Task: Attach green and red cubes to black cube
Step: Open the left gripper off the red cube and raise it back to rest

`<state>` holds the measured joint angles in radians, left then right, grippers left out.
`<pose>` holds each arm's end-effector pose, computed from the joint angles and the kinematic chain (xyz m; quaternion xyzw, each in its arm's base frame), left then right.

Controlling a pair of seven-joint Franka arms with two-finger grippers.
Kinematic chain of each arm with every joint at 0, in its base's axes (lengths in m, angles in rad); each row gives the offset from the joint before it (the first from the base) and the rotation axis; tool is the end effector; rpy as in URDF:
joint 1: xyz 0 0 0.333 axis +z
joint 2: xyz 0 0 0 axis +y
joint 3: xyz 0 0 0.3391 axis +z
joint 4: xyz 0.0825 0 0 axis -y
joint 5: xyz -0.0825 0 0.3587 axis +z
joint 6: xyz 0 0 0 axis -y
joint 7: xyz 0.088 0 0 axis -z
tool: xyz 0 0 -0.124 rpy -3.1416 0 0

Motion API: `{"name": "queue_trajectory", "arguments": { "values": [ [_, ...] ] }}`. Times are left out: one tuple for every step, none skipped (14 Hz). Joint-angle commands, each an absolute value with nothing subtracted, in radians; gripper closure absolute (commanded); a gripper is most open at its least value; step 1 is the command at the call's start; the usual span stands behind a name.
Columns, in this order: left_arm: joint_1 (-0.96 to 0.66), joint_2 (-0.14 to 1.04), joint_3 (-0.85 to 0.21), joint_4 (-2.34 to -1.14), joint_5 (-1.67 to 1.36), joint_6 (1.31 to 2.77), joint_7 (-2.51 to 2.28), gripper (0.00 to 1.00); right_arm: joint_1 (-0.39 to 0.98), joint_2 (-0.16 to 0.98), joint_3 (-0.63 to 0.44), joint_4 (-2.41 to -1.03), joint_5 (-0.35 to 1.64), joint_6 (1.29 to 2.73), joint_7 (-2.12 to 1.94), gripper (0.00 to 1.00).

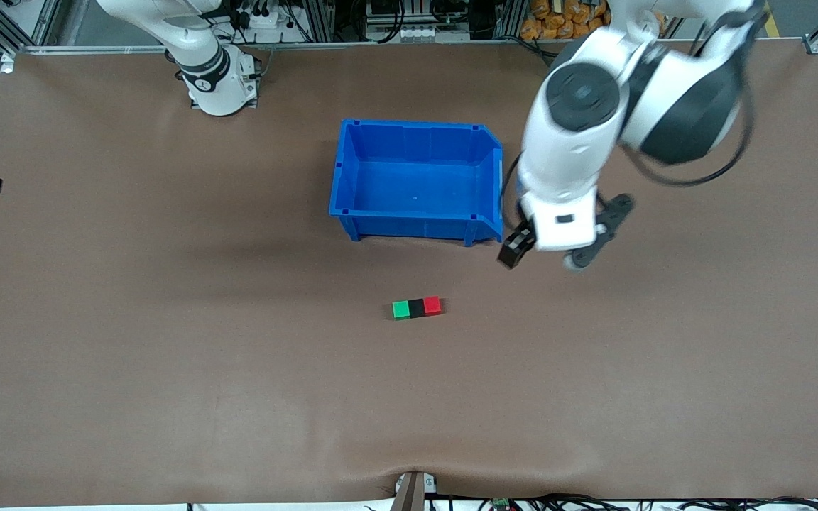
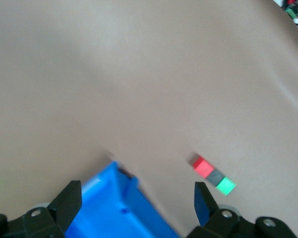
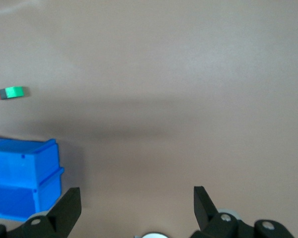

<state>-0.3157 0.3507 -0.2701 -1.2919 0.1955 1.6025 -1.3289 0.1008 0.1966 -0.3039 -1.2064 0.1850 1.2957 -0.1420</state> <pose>0.5612 -0.3070 0.5589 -0.9294 -0.3651 -0.0340 0.0414 0.5561 -0.0647 0.6632 -0.9969 0.0085 0.0386 0.0684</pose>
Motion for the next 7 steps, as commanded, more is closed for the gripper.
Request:
{"name": "queue_trajectory", "arguments": {
  "values": [
    [-0.223, 0.235, -0.27, -1.351, 0.143, 1.574, -1.082, 0.0, 0.074, -0.1, -0.108, -1.632, 0.056, 1.5, 0.013, 0.0],
    [-0.16, 0.194, -0.276, -1.391, 0.12, 1.577, -0.971, 0.0, 0.071, -0.16, -0.079, -1.729, 0.026, 1.553, 0.037, 0.0],
    [-0.102, 0.145, -0.276, -1.431, 0.086, 1.577, -0.851, 0.0, 0.061, -0.193, -0.08, -1.791, 0.022, 1.603, 0.037, 0.0],
    [-0.075, 0.085, -0.265, -1.486, 0.068, 1.577, -0.742, 0.0, 0.036, -0.186, -0.086, -1.776, 0.018, 1.626, 0.023, 0.0],
    [-0.045, 0.031, -0.247, -1.533, 0.067, 1.574, -0.627, 0.0, 0.008, -0.157, -0.086, -1.725, 0.018, 1.626, 0.018, 0.0],
    [-0.043, -0.019, -0.2, -1.569, 0.067, 1.563, -0.509, 0.0, -0.001, -0.117, -0.086, -1.674, 0.018, 1.618, -0.006, 0.0],
    [-0.048, -0.055, -0.143, -1.592, 0.066, 1.542, -0.429, 0.0, -0.003, -0.109, -0.086, -1.654, 0.018, 1.618, -0.029, 0.0]
  ]
}}
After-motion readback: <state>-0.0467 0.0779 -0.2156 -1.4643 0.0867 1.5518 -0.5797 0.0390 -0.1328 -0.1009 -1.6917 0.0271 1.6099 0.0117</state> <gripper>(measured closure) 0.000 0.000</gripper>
